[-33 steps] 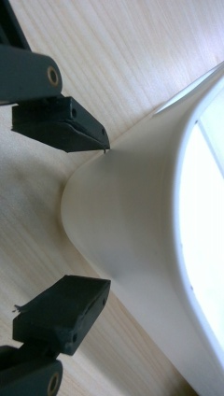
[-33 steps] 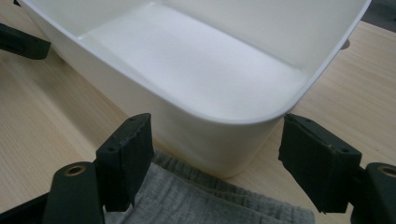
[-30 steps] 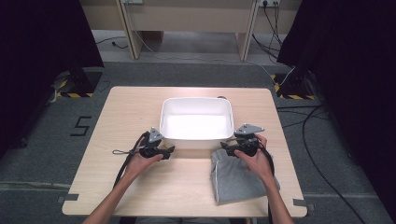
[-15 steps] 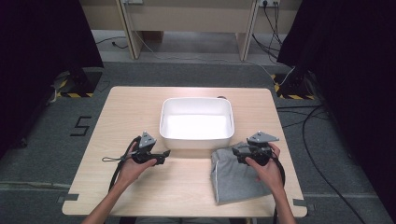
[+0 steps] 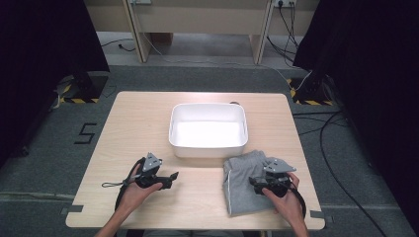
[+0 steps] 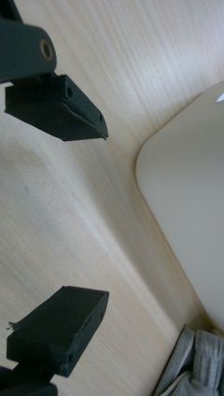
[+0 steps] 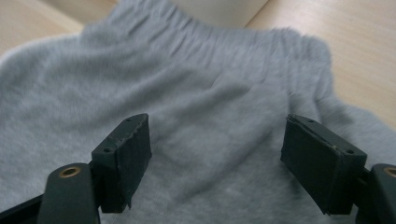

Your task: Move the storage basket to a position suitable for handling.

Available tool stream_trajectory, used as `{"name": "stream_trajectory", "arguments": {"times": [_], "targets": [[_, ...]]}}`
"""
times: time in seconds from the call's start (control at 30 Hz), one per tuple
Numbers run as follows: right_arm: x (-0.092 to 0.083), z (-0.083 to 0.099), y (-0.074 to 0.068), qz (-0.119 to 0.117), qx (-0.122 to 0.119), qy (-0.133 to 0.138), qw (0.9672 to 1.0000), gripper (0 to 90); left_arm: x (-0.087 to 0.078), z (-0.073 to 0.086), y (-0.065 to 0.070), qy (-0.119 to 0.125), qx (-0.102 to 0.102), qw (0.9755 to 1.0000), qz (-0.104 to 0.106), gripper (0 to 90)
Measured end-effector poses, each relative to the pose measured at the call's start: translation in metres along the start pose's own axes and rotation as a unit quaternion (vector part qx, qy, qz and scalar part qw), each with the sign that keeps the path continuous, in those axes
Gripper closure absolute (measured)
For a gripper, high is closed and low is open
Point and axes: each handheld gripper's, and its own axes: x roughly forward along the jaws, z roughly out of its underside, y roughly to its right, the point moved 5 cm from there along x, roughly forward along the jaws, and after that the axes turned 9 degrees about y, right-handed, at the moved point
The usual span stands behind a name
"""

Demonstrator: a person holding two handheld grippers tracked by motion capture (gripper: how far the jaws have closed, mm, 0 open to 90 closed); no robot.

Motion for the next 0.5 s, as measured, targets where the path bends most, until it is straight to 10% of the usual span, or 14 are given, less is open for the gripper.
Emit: {"name": "stream_trajectory", "arguments": {"times": [0.2, 0.5], "targets": [[0.008, 0.005, -0.023, 0.007, -0.024, -0.009, 0.9997, 24.1, -0.004, 0.009, 0.002, -0.011, -0.012, 0.9999, 0.001, 16.5], [0.021, -0.002, -0.071, 0.007, 0.004, 0.001, 1.0000, 23.3, -0.012, 0.015, 0.006, -0.012, -0.028, 0.9995, 0.012, 16.4]]}}
